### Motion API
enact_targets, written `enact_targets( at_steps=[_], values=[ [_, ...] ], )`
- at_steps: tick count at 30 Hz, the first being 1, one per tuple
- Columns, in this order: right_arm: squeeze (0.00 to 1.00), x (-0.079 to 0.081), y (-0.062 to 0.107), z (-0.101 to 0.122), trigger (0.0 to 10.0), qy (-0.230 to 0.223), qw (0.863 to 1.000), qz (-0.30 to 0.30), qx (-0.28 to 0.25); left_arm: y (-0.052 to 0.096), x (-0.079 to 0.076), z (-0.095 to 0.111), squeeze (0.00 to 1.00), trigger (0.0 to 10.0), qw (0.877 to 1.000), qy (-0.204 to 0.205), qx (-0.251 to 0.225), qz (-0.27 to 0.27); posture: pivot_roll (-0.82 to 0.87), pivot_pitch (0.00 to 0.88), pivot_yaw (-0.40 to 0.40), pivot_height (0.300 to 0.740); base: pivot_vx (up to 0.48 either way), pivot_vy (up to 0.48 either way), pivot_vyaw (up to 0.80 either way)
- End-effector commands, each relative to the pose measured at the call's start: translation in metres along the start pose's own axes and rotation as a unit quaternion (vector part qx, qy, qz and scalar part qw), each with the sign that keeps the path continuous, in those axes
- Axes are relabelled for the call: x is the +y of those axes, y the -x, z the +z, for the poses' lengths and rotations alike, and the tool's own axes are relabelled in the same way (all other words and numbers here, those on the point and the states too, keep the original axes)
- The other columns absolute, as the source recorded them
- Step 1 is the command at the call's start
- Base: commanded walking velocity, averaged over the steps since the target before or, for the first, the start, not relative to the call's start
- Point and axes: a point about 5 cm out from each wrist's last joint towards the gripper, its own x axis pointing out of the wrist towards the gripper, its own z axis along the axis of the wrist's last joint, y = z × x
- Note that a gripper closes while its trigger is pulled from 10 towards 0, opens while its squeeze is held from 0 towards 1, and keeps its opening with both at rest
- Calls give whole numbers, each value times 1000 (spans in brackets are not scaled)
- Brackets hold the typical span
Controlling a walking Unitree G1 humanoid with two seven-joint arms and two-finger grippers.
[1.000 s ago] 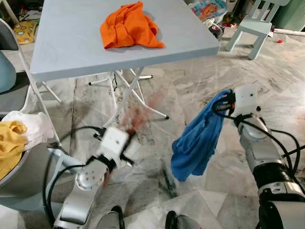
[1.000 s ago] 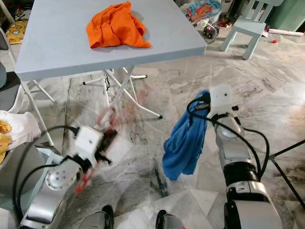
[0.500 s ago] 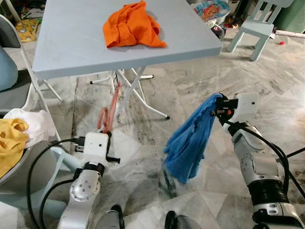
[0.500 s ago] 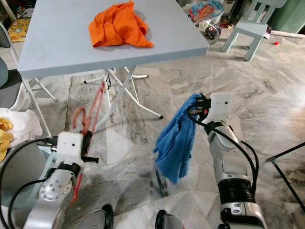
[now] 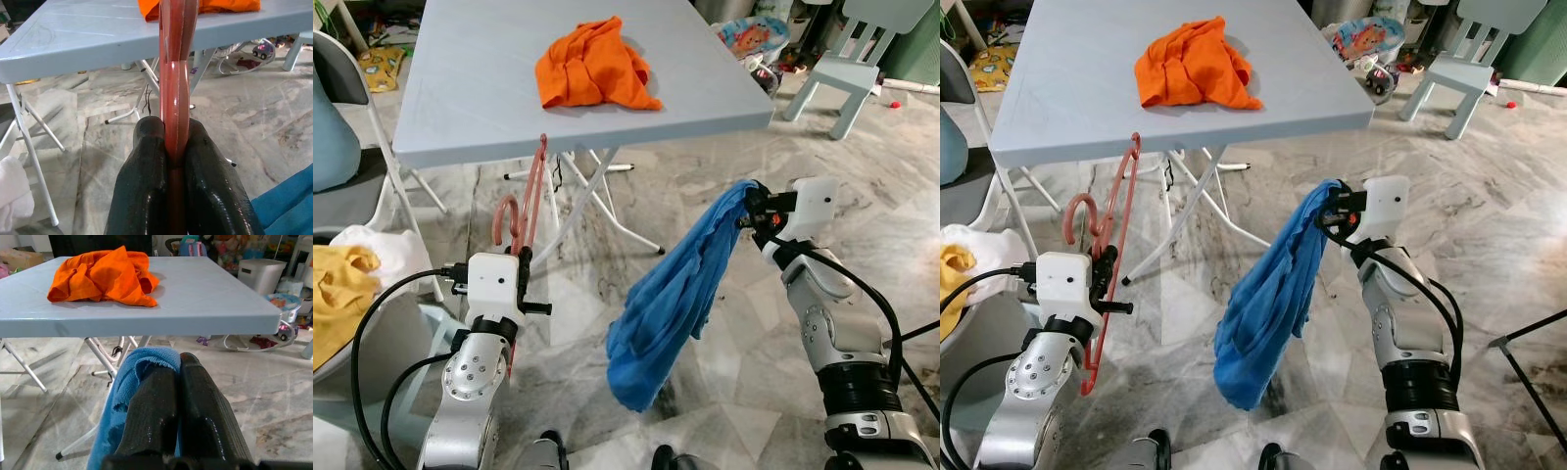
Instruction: Hang hanger
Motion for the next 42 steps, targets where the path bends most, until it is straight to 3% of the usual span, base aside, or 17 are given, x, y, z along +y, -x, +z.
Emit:
enact_targets(
  at_steps=[1, 7, 18, 25, 29, 37, 42],
  values=[
    [0, 2, -1, 9, 0, -5, 1000, 5, -16, 5, -1, 3, 0, 10000, 1000, 3, -3, 3, 153, 167, -54, 740, 341, 0, 0],
    [0, 6, -3, 9, 0, -26, 999, 2, -23, 3, -1, 6, 0, 10000, 1000, 6, -8, 2, 160, 151, -35, 740, 373, 0, 0],
    [0, 13, -3, -7, 0, -49, 998, -17, -21, -12, 0, 9, 0, 10000, 1000, -10, -10, -24, 203, 75, 52, 740, 393, 0, 0],
    [0, 17, -7, -13, 0, -30, 1000, 7, -7, -16, 6, 9, 0, 10000, 999, -19, -10, -25, 201, 38, 59, 740, 395, 0, 0],
    [0, 18, -17, -7, 0, 9, 999, 35, -6, -18, 0, 6, 0, 10000, 1000, -6, -9, -23, 192, 24, 33, 740, 393, 0, 0],
    [0, 18, -19, -8, 0, 23, 998, 56, 9, -16, -2, 3, 0, 10000, 1000, 1, -7, -18, 186, 24, 14, 740, 394, 0, 0],
    [0, 36, -14, -19, 0, 35, 994, 102, 22, -12, 3, -3, 0, 10000, 1000, 16, 9, -8, 181, 30, 22, 740, 311, 363, 0]
  ],
)
